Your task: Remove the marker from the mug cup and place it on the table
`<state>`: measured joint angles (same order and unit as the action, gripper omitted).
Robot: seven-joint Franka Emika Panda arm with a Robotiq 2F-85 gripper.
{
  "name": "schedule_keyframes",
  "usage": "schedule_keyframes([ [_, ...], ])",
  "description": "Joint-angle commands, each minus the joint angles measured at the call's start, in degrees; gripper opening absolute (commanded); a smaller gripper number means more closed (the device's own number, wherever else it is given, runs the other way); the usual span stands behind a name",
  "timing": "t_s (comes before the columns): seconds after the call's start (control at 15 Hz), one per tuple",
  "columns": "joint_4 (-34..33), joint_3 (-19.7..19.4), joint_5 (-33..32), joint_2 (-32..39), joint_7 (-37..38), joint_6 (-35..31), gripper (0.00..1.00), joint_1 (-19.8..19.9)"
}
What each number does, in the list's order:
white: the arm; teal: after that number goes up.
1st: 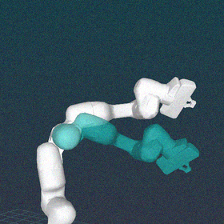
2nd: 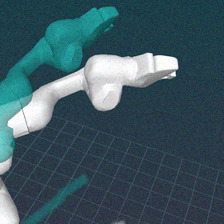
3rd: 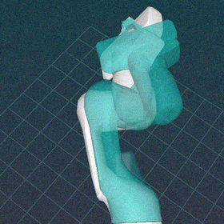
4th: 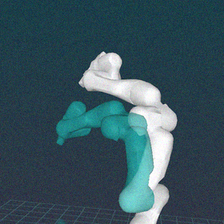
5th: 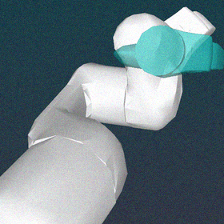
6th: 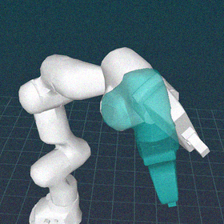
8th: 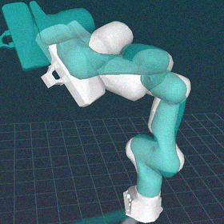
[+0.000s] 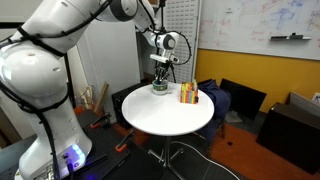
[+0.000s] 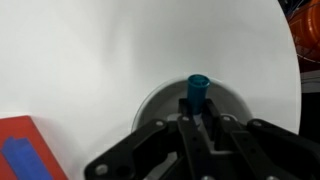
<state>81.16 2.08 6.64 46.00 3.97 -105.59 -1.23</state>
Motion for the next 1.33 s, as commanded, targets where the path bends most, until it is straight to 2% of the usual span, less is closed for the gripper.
schedule_keyframes([
  [0.0, 3.28, -1.33, -1.08, -3.56, 3.67, -0.84, 0.05, -1.53],
  [0.47, 9.28, -1.42, -1.59, -8.35, 5.28, -3.72, 0.05, -2.08],
  [1.27, 24.69, -1.58, -1.84, -18.60, 9.18, -16.69, 0.05, -3.14],
])
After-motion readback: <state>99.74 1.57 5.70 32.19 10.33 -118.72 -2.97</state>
